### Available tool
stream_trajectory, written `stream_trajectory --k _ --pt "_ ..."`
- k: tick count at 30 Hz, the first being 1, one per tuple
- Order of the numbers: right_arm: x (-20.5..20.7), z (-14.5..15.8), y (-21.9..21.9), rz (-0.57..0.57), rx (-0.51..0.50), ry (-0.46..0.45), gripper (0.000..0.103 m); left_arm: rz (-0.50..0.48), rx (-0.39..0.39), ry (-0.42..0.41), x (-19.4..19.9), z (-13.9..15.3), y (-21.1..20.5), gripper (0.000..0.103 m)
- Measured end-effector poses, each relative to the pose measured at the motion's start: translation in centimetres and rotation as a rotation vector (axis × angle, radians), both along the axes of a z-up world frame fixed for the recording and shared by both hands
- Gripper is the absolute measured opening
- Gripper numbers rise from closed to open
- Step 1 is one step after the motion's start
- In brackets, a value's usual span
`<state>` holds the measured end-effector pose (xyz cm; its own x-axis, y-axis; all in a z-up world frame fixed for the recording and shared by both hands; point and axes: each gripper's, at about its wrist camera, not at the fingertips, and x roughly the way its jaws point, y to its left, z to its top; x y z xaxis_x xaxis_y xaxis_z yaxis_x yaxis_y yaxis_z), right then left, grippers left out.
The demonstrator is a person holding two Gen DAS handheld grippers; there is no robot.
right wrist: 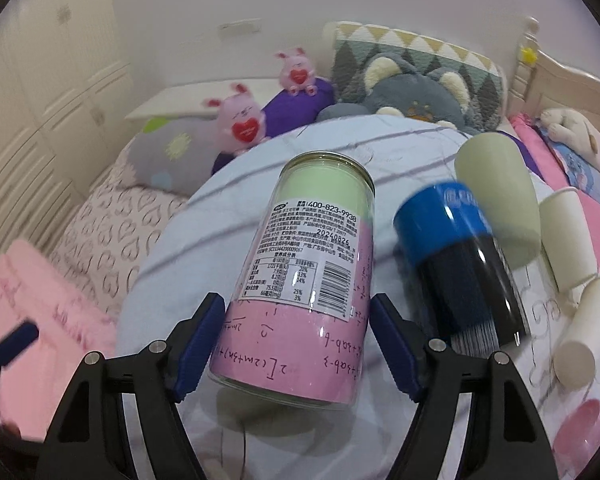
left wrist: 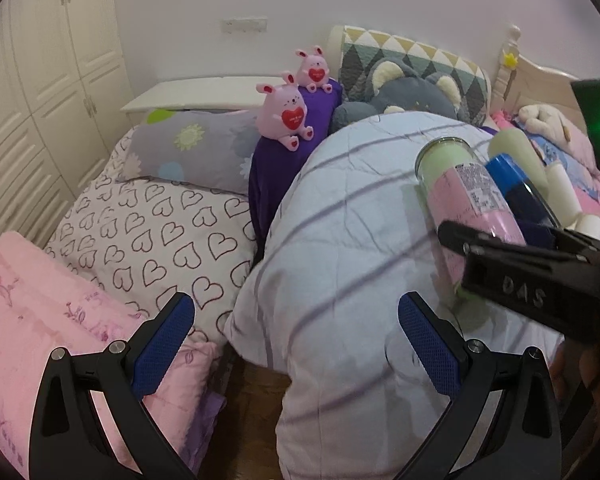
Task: Flip cup upright
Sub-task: 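Lift the pink-and-green canister with the right gripper and carry it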
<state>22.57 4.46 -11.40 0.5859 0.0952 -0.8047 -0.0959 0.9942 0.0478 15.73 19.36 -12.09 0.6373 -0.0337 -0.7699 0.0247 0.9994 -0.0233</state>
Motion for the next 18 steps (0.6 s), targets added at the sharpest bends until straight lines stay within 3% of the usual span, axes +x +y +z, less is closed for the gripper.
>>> stream_trajectory --k 12,18 --pt "-7.9 -0.2 -3.3 0.092 0.057 0.027 0.075 -0.069 0.069 0.004 -7.3 -0.1 -4.6 0.103" --pt "-10.9 -0.2 -6.9 0.075 0.082 0.029 0.075 -0.104 0.073 0.021 -9.6 -0.5 -8.0 0.103"
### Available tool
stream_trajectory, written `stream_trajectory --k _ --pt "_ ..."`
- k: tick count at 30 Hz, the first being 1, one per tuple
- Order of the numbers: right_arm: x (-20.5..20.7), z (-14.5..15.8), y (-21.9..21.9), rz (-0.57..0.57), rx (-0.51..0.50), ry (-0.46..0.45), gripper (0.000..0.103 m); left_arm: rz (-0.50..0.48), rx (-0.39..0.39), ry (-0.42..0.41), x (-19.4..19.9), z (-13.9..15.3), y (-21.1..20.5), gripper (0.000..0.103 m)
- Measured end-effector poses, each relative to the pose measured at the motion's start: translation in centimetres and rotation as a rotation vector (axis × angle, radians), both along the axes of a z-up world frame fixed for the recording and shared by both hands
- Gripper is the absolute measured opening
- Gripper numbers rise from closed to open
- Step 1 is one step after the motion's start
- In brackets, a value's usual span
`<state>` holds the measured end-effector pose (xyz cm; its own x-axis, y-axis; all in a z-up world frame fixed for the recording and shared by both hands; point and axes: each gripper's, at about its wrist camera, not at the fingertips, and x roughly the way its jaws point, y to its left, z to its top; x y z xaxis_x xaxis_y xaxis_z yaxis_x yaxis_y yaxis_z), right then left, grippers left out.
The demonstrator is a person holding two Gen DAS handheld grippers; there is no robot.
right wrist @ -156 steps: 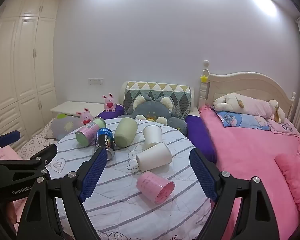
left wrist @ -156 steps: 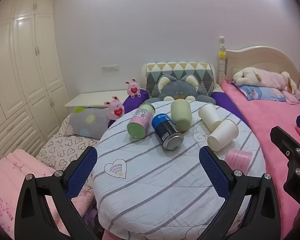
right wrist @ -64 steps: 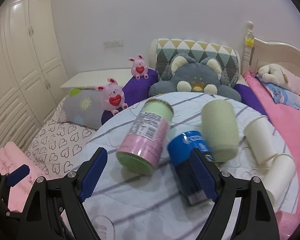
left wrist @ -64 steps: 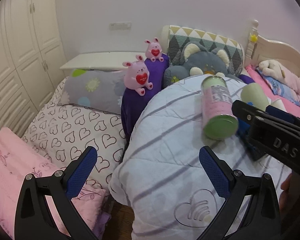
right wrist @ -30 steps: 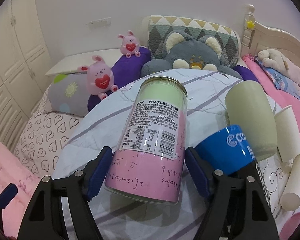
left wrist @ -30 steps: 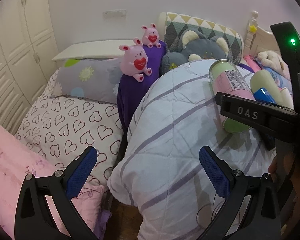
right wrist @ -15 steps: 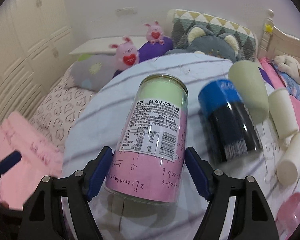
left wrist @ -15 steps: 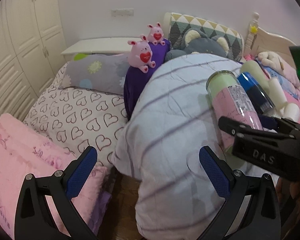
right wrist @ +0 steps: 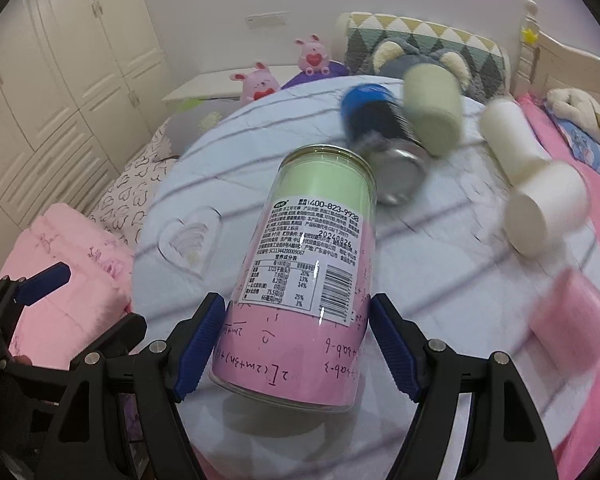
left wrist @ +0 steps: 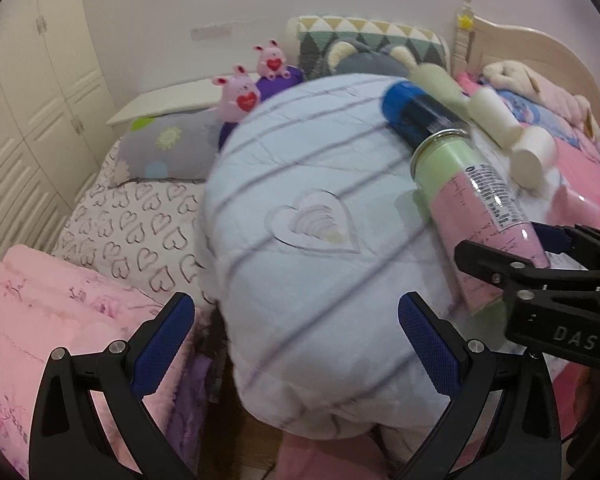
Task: Flip cup upright
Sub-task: 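Lift the pink-and-green canister with the right gripper and carry it, then bring the left gripper to the canister and grasp its body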
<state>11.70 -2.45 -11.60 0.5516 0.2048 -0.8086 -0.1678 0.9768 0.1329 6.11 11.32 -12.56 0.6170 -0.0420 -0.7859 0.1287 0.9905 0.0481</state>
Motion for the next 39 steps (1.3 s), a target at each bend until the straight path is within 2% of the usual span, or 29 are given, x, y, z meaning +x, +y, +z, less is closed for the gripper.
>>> stream_trajectory --k 8,14,18,19,20,31,39 --pt "-3.0 -0.1 -5.2 -0.108 0.039 -0.016 0.075 -0.042 0.029 0.032 -0.3 -0.7 -4.7 0.103" --pt "-3.2 -0.4 -7.5 -0.17 0.076 -0.031 0.076 -0.049 0.055 0.036 0.4 -0.6 -6.6 0.103" --pt "-3.4 -0.8 -8.7 -0.186 0.161 -0.033 0.076 -0.054 0.044 0.041 0.5 -0.3 -7.1 0.103" --pt "-3.5 -0.7 -9.1 -0.188 0.18 -0.033 0.081 -0.056 0.046 0.035 0.3 -0.1 -7.3 0.103" --pt "-3.5 -0.5 -9.3 -0.19 0.2 -0.039 0.082 -0.057 0.048 0.032 0.2 0.0 -7.4 0.103" --pt "-5.7 1.5 -11.8 -0.186 0.208 -0.119 0.082 -0.083 0.003 -0.001 -0.4 2.3 -9.3 0.103" --pt "-7.5 3.3 -14.6 -0.223 0.154 -0.188 0.082 -0.115 -0.024 -0.017 -0.8 3.8 -12.0 0.103"
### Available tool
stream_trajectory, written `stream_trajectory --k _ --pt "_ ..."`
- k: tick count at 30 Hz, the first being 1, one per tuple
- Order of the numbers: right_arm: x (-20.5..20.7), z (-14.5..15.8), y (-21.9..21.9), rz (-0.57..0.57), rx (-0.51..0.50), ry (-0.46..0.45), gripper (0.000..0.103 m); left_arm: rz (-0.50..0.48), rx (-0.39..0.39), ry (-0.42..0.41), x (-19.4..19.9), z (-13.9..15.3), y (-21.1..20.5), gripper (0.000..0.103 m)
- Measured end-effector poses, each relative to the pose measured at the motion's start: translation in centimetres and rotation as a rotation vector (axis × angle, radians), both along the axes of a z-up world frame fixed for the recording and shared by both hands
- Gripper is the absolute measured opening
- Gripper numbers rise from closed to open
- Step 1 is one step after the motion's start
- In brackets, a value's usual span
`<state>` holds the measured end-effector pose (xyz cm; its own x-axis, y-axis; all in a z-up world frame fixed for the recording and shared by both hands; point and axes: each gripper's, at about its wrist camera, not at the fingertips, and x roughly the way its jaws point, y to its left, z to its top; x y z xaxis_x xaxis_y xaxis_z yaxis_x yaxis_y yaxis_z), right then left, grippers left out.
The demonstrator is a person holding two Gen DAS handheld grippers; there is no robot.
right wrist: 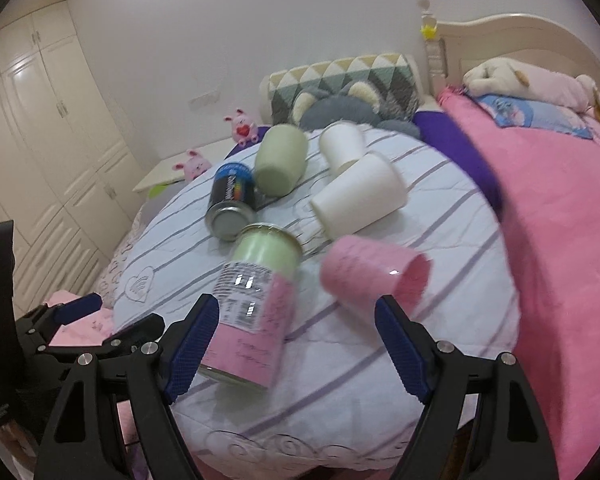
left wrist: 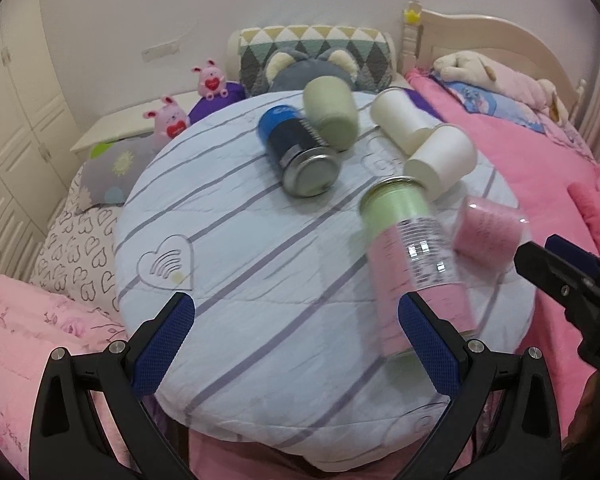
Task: Flip cup upright
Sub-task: 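Bring the left gripper to the canister and grasp its body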
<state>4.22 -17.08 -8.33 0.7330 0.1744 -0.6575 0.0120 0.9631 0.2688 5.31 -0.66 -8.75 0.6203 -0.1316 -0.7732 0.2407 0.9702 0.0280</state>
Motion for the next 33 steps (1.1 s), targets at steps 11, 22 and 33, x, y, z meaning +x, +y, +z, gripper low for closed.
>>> stream_trajectory --k 11,22,33 --pt "-1.3 0.2 -2.6 0.012 -0.029 -0.03 0.082 -0.022 -0.01 -0.012 -0.4 0.9 -3.2 0.103" --pt "-1.2 -0.7 -4.4 0.026 -0.036 -0.03 0.082 0.002 0.011 0.035 1.6 0.4 -6.2 0.103" --pt "1.0 -2.6 -4.5 0.09 -0.056 0.005 0.082 0.027 0.017 0.173 5.8 -2.5 -7.5 0.103"
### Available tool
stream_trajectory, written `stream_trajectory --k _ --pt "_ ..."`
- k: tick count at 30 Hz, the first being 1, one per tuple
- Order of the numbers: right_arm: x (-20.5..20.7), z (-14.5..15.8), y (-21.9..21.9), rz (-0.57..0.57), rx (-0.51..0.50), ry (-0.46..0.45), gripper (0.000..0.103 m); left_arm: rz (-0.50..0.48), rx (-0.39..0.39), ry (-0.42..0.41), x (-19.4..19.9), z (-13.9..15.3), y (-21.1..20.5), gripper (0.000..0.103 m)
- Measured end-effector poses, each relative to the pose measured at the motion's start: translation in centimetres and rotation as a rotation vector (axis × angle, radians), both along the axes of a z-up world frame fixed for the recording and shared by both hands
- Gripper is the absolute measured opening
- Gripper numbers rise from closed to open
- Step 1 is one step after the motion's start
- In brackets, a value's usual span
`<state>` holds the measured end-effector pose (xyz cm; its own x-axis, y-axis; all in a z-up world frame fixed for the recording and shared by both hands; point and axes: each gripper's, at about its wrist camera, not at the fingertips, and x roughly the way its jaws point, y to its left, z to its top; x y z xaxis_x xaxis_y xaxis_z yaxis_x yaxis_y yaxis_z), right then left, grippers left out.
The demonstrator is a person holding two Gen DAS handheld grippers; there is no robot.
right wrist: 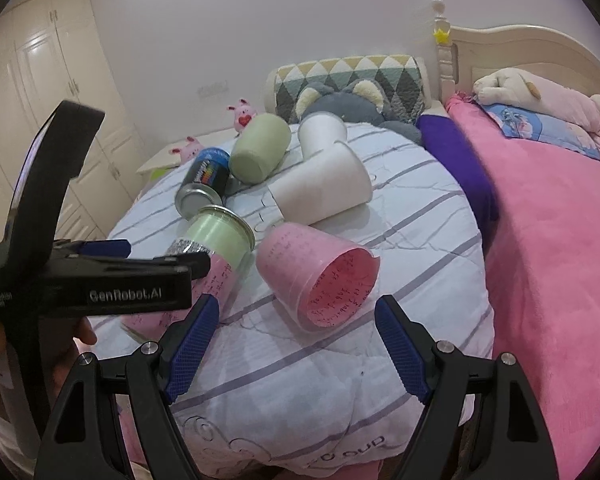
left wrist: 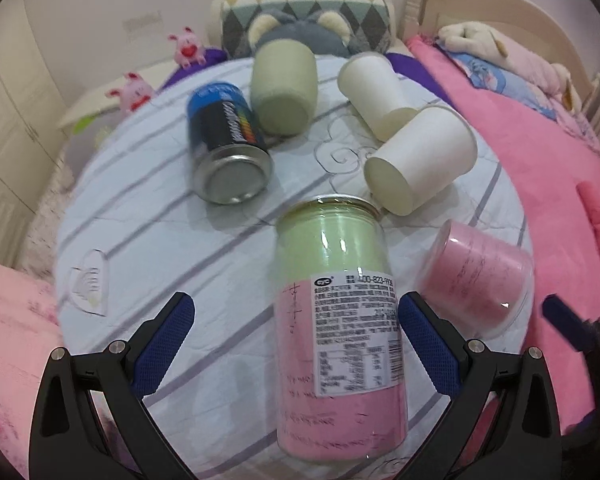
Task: Flip cup upright
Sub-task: 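Bring the left gripper to the canister and grasp its body, then rotate the canister upright with the left gripper and lower it onto the table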
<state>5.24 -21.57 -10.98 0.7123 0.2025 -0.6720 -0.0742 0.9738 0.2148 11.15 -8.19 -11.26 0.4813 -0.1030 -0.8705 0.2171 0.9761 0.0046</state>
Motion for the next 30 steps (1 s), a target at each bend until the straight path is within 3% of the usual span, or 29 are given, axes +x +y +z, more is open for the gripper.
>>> stream_trajectory --k 7,14,17,20,22,27,30 --pt "1.2 -1.1 -0.2 0.025 0.0 0.028 0.082 -0.016 -0.032 0.082 2.1 -1.2 -1.0 0.103" --pt "1.6 -1.3 -0.1 0.047 0.003 0.034 0.082 0.03 -0.052 0.145 3.8 -2.3 -1.1 0.103" --pt "1.7 -1.5 -0.2 0.051 0.002 0.039 0.082 0.032 -0.024 0.168 4.1 -2.7 -1.0 0.101" --pt "2.0 -1.5 -0.1 0.051 0.004 0.04 0.082 0.033 -0.048 0.176 4.3 -2.8 -0.8 0.089" --pt "2.1 -1.5 -0.1 0.051 0.006 0.039 0.082 0.025 -0.071 0.182 4.3 -2.8 -0.7 0.075" --pt "2.2 -1.3 0.4 0.058 -0.004 0.041 0.082 0.004 -0.045 0.122 3.6 -2.3 -0.7 0.075" --pt "2.2 -1.2 0.7 0.062 -0.005 0.04 0.082 -0.002 -0.023 0.026 2.9 -1.0 -0.3 0.075"
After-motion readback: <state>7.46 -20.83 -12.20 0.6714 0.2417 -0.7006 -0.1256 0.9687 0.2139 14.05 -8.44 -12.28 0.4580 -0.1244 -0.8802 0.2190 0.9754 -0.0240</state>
